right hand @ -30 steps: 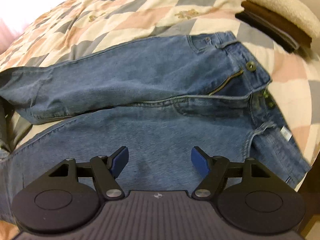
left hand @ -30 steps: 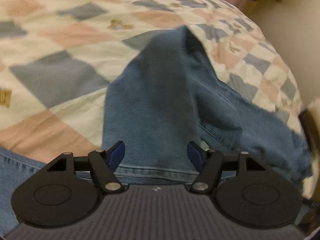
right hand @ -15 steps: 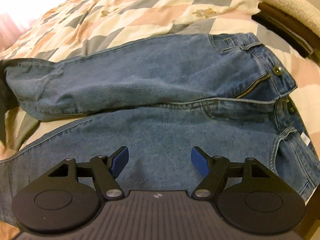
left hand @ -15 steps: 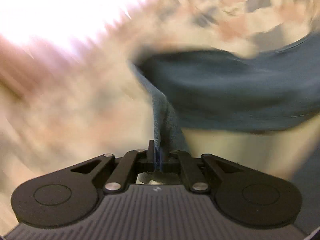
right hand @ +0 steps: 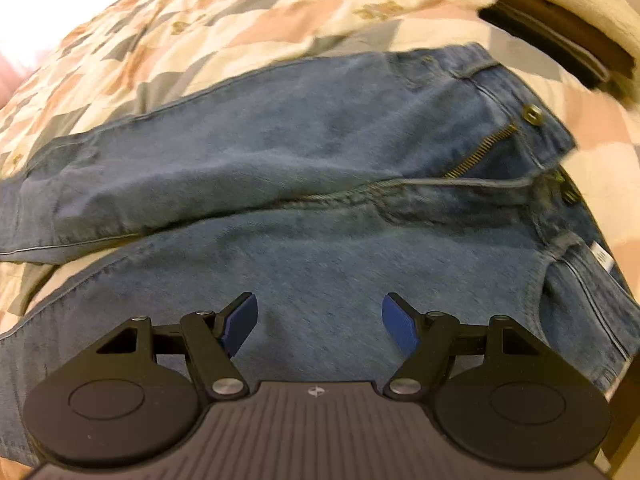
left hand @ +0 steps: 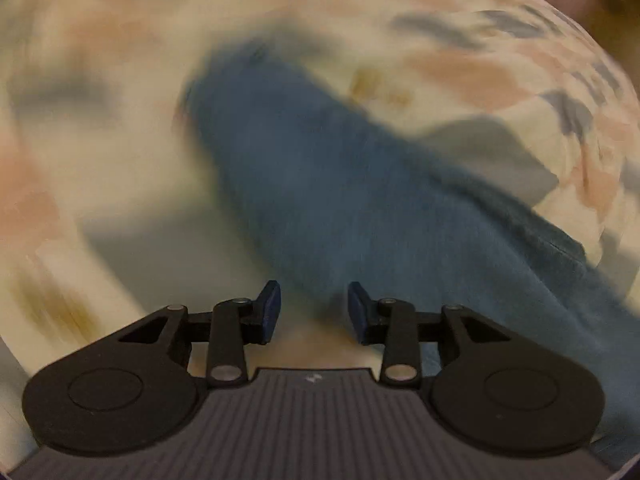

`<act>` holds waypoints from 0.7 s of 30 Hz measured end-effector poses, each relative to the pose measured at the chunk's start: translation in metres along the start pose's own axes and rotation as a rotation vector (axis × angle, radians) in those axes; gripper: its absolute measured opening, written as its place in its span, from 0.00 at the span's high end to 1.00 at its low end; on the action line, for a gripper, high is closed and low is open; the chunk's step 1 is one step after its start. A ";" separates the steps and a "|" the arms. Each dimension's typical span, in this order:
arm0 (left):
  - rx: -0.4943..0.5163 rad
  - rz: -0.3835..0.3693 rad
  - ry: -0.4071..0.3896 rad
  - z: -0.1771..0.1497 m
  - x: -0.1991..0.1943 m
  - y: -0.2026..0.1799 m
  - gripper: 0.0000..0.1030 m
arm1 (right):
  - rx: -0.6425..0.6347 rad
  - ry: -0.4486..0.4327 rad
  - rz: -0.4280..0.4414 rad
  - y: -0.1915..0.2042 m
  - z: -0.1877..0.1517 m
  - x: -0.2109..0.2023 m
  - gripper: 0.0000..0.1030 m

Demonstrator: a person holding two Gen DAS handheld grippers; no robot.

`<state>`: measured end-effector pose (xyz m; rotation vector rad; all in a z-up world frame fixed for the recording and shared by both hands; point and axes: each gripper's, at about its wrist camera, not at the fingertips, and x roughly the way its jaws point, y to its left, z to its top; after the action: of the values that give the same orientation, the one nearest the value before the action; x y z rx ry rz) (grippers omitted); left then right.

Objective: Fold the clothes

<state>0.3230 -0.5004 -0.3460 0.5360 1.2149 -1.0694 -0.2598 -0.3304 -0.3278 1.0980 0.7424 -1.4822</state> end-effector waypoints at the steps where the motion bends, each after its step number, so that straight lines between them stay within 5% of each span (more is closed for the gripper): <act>1: -0.090 -0.052 0.029 -0.006 0.010 0.013 0.71 | 0.002 0.003 -0.003 -0.001 -0.002 0.000 0.30; 4: -0.272 -0.184 0.014 -0.012 0.026 0.040 0.71 | 0.009 0.012 -0.013 -0.004 -0.006 -0.001 0.28; 9: -0.482 -0.294 -0.104 0.011 0.046 0.070 0.72 | 0.020 0.027 -0.029 -0.010 -0.014 -0.001 0.28; 11: -0.510 -0.266 -0.136 0.028 0.052 0.079 0.91 | 0.024 0.033 -0.036 -0.012 -0.017 -0.001 0.28; 13: -0.396 -0.219 -0.202 0.046 0.034 0.065 0.96 | 0.017 0.032 -0.044 -0.012 -0.019 -0.002 0.28; 18: 0.352 -0.062 -0.635 0.048 -0.063 -0.032 0.92 | 0.022 0.022 -0.049 -0.015 -0.024 -0.007 0.28; 19: 0.468 -0.004 -0.674 0.046 -0.067 -0.044 0.86 | 0.026 0.022 -0.048 -0.016 -0.026 -0.007 0.28; 21: 0.535 0.094 -0.587 0.046 -0.044 -0.041 0.81 | 0.040 0.020 -0.044 -0.018 -0.028 -0.009 0.28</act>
<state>0.3100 -0.5400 -0.2826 0.6172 0.3813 -1.3539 -0.2707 -0.2975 -0.3318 1.1340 0.7581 -1.5311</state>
